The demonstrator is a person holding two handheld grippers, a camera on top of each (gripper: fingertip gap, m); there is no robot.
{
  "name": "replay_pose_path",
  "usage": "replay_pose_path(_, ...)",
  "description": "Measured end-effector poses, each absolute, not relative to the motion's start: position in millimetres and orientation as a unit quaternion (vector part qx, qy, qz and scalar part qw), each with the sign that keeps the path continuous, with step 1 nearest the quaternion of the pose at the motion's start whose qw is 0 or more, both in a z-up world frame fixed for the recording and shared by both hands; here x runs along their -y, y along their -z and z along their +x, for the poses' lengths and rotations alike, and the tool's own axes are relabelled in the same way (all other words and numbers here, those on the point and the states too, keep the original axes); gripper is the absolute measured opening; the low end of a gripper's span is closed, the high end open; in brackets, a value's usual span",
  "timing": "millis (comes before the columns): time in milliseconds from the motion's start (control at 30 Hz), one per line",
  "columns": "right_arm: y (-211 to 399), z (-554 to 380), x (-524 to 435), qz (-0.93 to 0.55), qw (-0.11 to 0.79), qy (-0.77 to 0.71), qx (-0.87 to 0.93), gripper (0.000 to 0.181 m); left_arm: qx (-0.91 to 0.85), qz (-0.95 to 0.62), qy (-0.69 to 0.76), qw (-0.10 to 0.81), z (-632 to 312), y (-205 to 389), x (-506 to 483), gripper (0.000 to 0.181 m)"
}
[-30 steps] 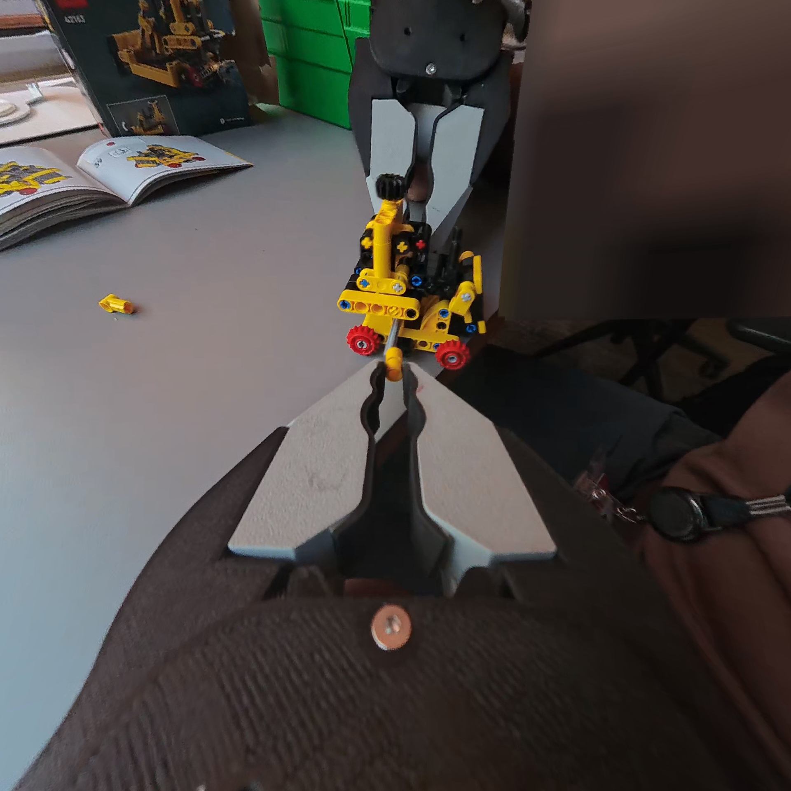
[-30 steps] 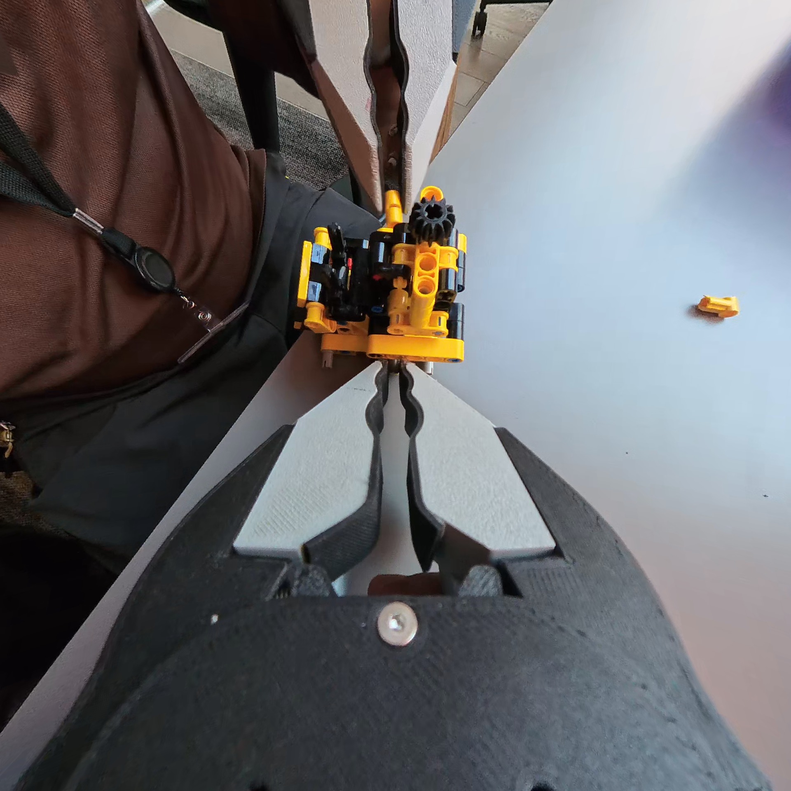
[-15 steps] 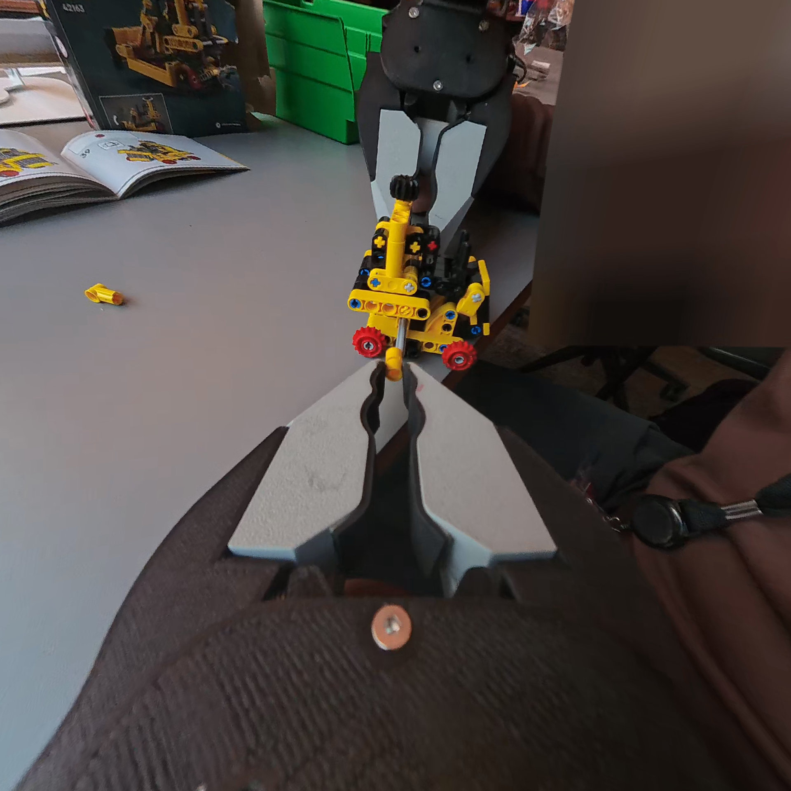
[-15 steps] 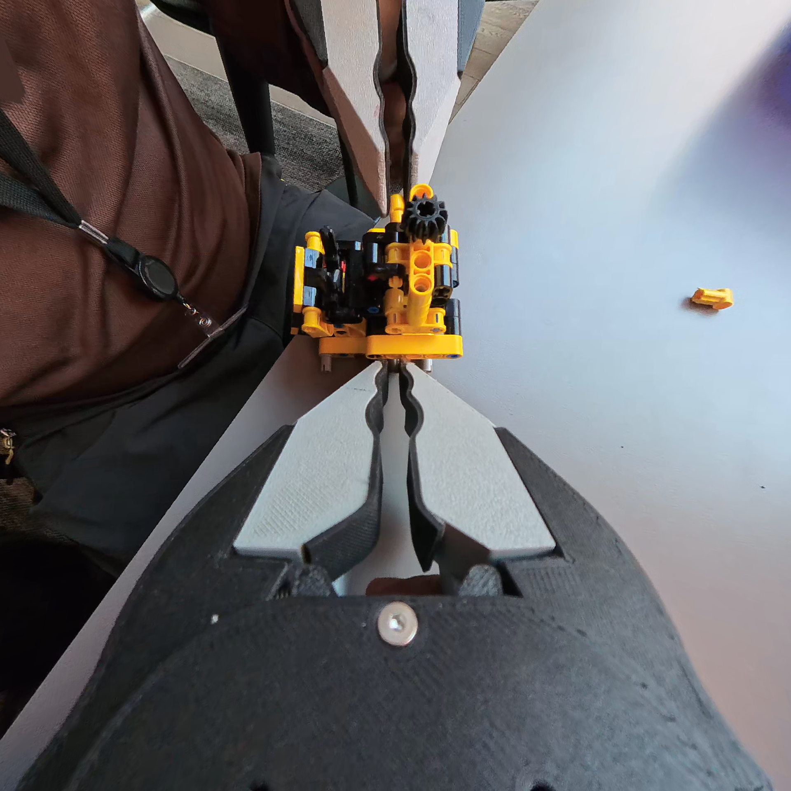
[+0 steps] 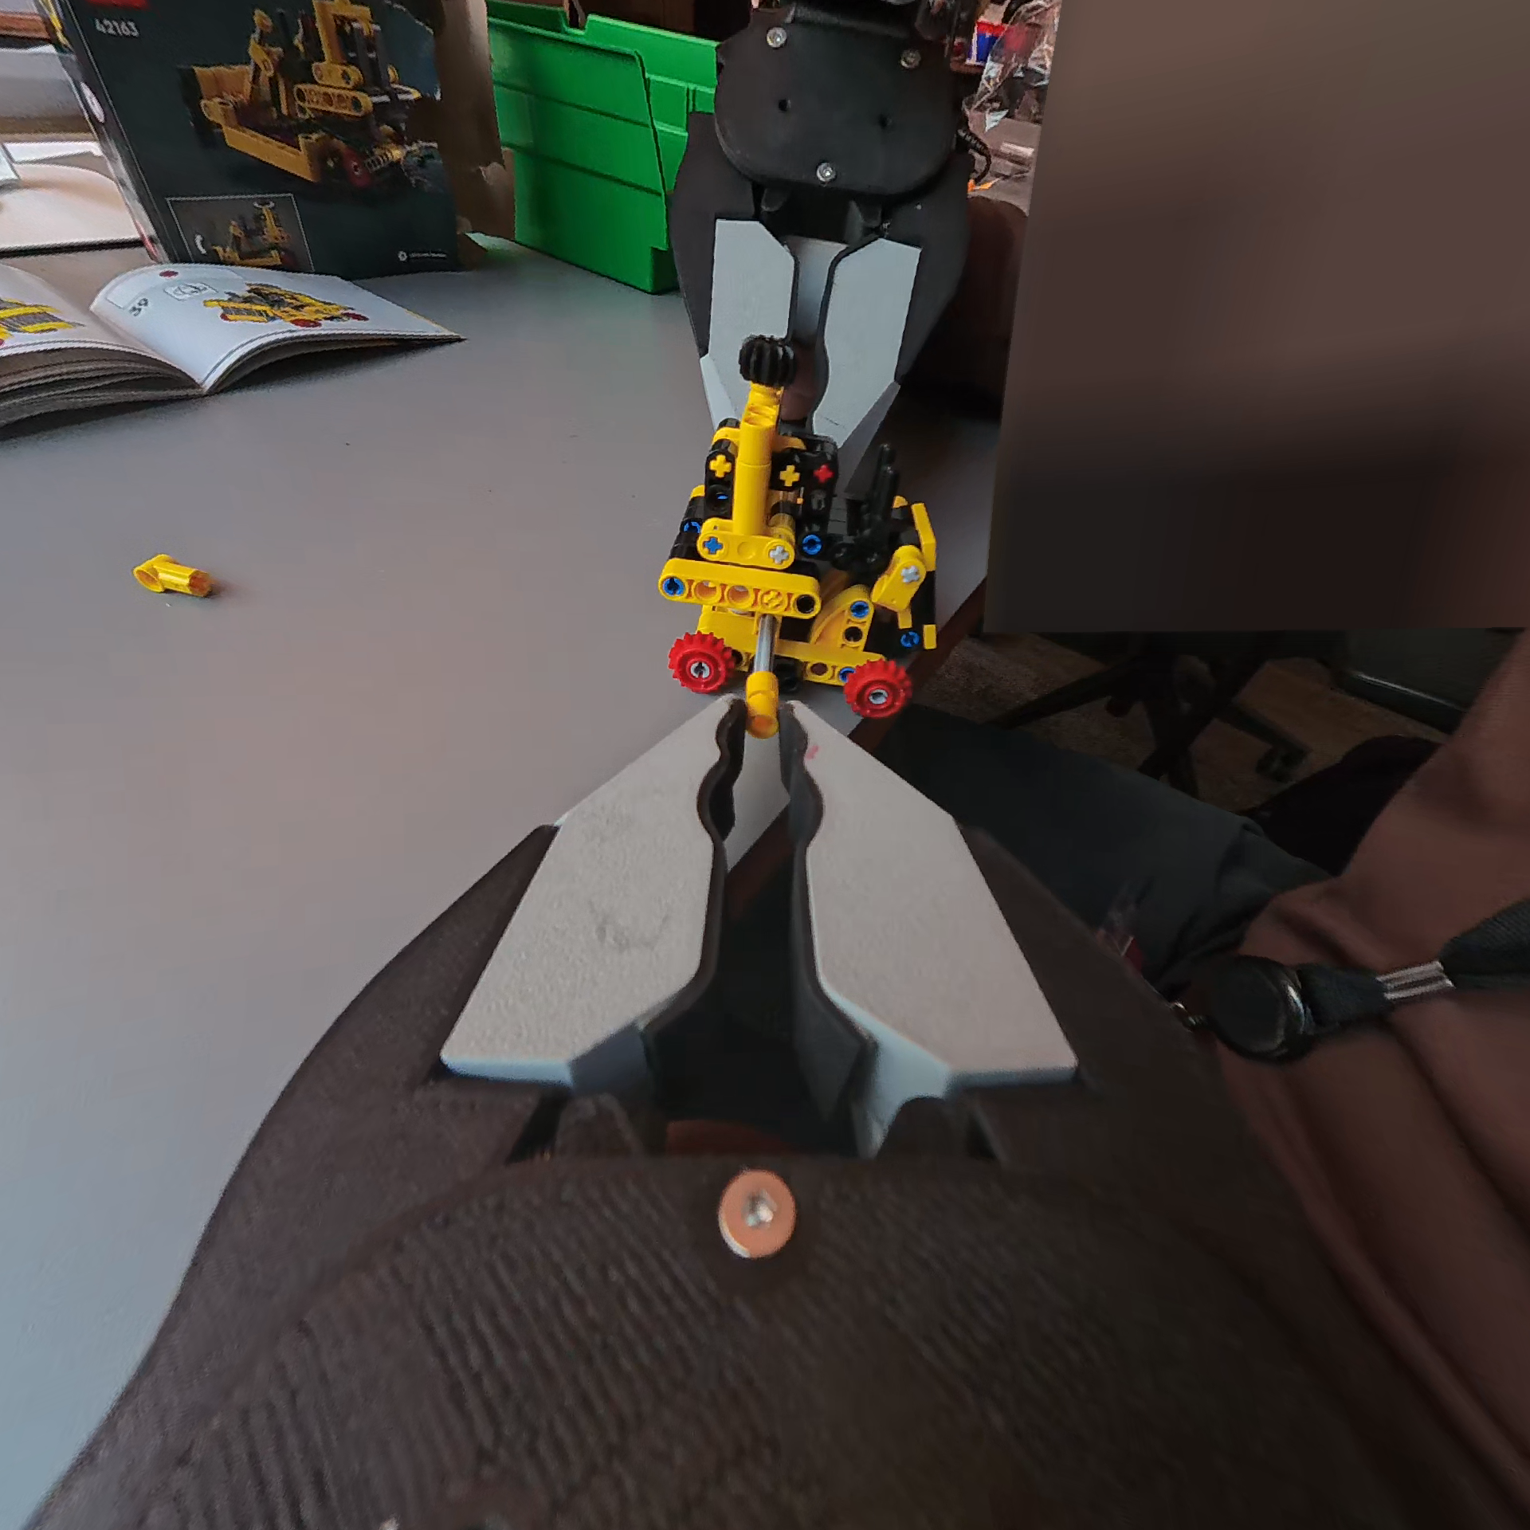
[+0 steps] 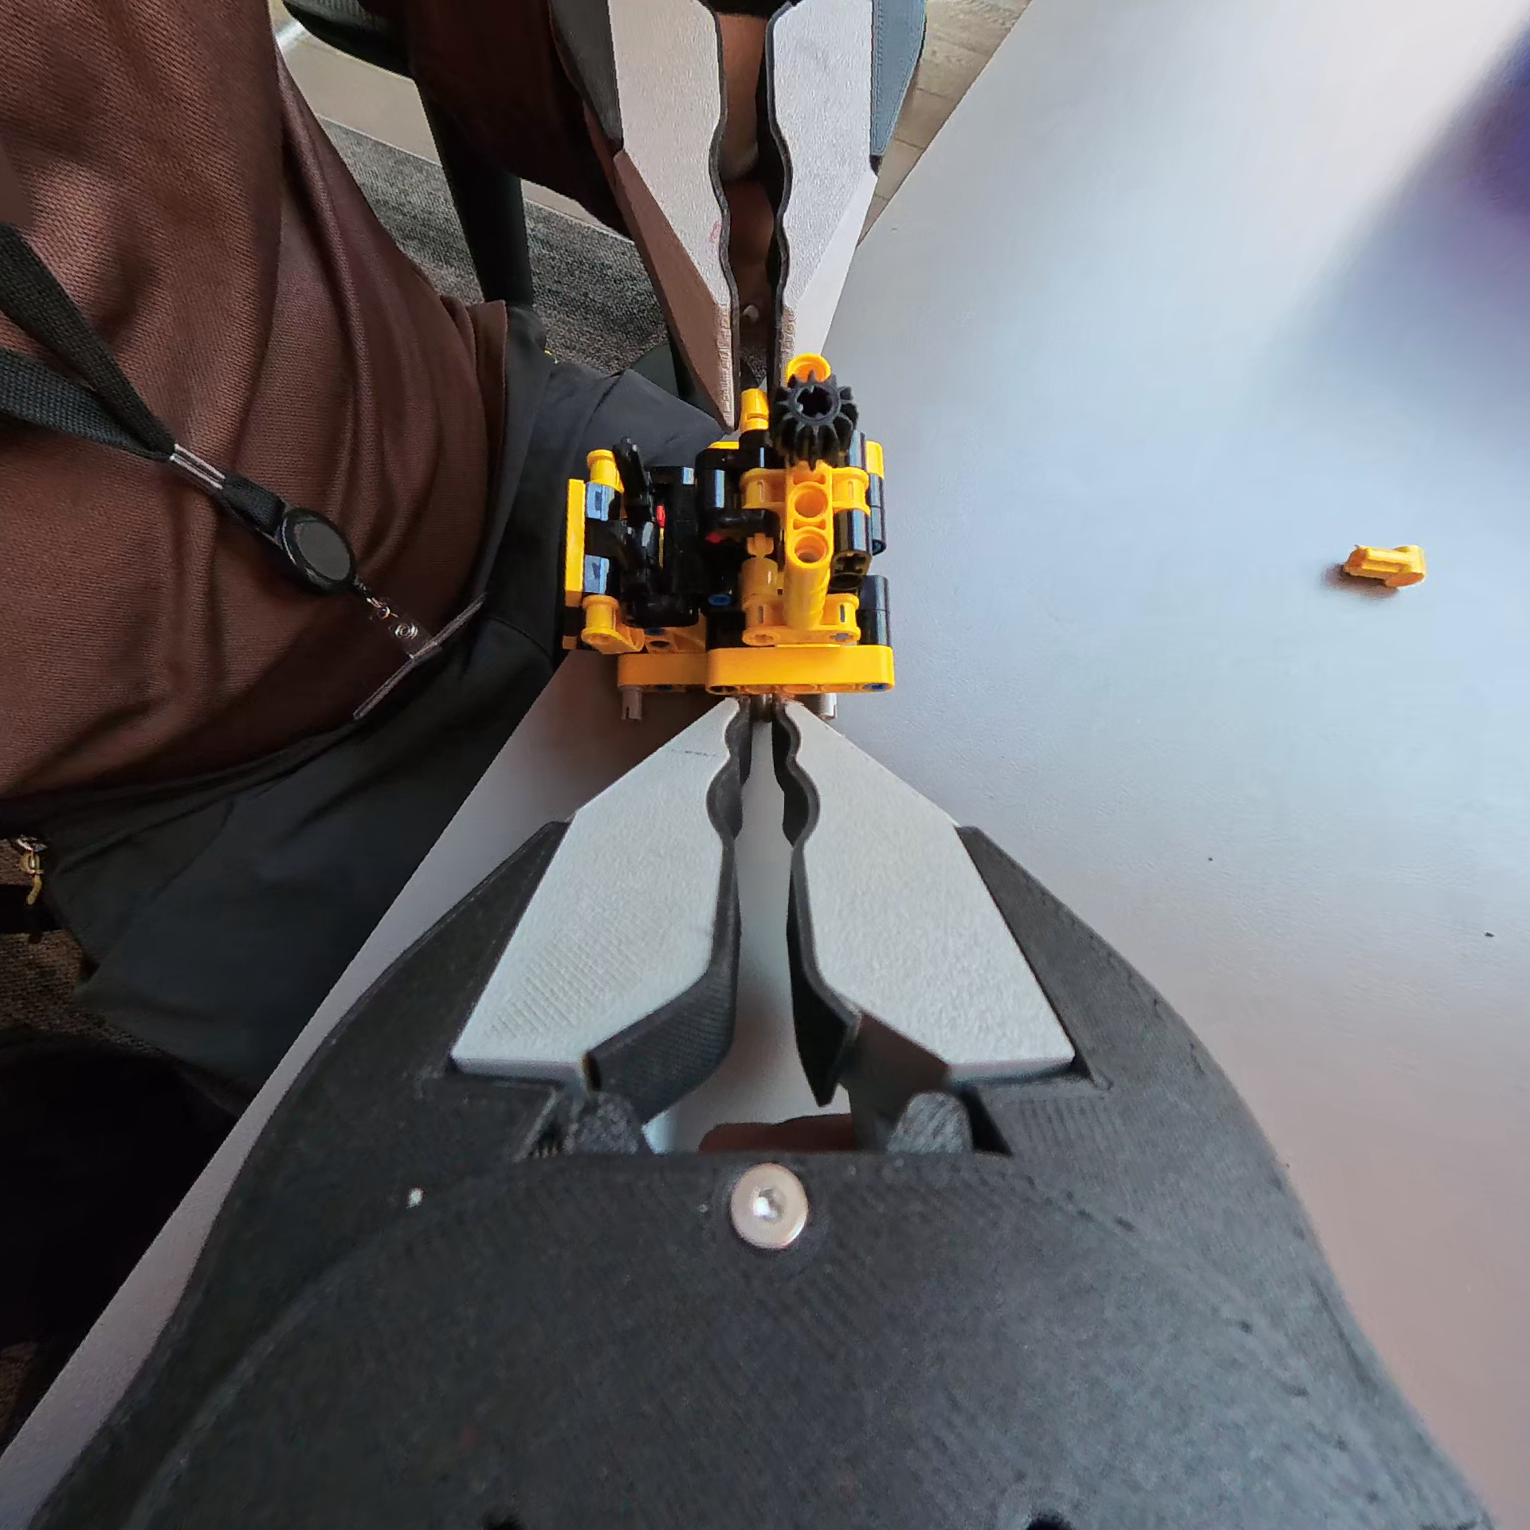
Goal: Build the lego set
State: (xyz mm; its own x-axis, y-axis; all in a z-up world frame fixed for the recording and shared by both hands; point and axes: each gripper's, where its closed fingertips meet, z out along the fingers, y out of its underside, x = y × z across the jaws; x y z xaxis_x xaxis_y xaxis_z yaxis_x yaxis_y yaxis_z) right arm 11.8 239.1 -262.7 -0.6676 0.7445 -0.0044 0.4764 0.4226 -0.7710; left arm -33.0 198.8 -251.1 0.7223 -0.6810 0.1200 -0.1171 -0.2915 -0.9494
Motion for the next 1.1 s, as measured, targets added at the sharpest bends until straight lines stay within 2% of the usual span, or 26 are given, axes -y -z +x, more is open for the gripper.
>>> replay_pose_path(867, 263, 12, -235, -0.381, 0.151, -0.400, 0.820, 0.001, -0.265, -0.757, 0.233, 0.550, -20, 252, -203, 0.005)
replay_pose_path(1000, 263, 13, -235, -0.384, 0.148, -0.401, 0.819, 0.001, -0.247, -0.761, 0.247, 0.547, -27, 252, -200, 0.011)
replay_pose_path(1100, 263, 13, -235, -0.384, 0.148, -0.401, 0.819, 0.001, -0.248, -0.760, 0.249, 0.547, -27, 253, -199, 0.005)
